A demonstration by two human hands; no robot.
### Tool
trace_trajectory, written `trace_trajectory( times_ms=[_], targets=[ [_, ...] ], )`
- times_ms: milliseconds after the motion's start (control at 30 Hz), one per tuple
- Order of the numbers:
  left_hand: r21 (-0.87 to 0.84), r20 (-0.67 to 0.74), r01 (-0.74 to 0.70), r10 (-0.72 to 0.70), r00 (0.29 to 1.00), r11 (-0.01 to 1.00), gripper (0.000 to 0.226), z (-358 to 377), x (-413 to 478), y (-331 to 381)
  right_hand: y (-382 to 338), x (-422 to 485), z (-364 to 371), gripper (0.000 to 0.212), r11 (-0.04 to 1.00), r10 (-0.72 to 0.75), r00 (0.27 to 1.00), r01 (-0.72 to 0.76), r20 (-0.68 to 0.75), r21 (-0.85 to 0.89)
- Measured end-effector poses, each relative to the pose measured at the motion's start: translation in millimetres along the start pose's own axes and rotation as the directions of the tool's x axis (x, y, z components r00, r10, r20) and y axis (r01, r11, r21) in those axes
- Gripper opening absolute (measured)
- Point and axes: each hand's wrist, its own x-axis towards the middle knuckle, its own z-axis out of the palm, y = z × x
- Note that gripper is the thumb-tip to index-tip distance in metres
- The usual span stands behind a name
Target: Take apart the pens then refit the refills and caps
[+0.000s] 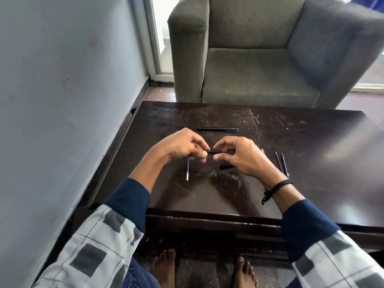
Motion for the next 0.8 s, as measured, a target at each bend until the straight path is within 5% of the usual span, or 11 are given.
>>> trace_trajectory(
  times_ms=[800],
  targets=[
    [-0.014,-0.011,-0.019,0.019,1.000,1.000,0.019,-0.4,-0.5,-1.3,5.2,3.3,2.7,0.008,1.000,0.017,1.000,-0.017,-0.018,-0.004]
  ],
)
